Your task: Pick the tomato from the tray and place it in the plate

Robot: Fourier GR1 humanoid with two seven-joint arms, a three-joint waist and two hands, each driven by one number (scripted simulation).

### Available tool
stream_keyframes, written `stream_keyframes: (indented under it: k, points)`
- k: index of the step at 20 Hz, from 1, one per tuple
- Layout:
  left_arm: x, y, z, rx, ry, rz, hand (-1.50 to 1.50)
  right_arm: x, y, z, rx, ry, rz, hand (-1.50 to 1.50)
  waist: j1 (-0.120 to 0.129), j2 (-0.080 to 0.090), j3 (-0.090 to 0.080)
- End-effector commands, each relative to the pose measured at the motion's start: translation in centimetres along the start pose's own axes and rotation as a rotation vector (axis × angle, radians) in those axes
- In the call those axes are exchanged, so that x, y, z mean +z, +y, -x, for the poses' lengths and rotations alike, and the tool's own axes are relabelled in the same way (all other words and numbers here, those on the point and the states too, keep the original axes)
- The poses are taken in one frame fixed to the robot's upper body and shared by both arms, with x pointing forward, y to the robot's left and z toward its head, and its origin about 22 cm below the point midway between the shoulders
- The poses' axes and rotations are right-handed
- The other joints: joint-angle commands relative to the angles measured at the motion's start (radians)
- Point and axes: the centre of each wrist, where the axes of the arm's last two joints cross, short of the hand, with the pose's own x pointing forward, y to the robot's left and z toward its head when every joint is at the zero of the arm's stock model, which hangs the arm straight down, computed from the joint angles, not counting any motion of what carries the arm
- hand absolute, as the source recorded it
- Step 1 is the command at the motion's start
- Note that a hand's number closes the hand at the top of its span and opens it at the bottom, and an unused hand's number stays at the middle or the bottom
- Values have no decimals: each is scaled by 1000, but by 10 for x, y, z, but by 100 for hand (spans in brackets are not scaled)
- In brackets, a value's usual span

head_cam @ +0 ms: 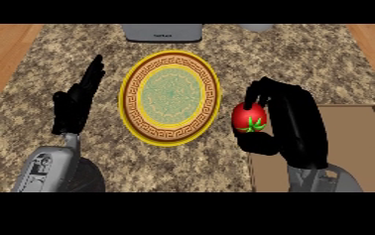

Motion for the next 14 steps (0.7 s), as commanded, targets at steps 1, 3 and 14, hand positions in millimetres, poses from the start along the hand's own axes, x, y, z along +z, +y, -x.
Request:
stream_keyframes:
  k: [1,3,14]
  points:
    - [5,7,1,-7,17,0,0,-25,11,-33,-62,-22,-68,150,3,1,0]
    - [1,4,9,-8,-2,-4,0,-34,36,-46,-87,-16,-87,150,2,3,0]
    - [-6,-1,0,7,4,32,0,-84,123,-69,82,14,-195,150,25,8,0]
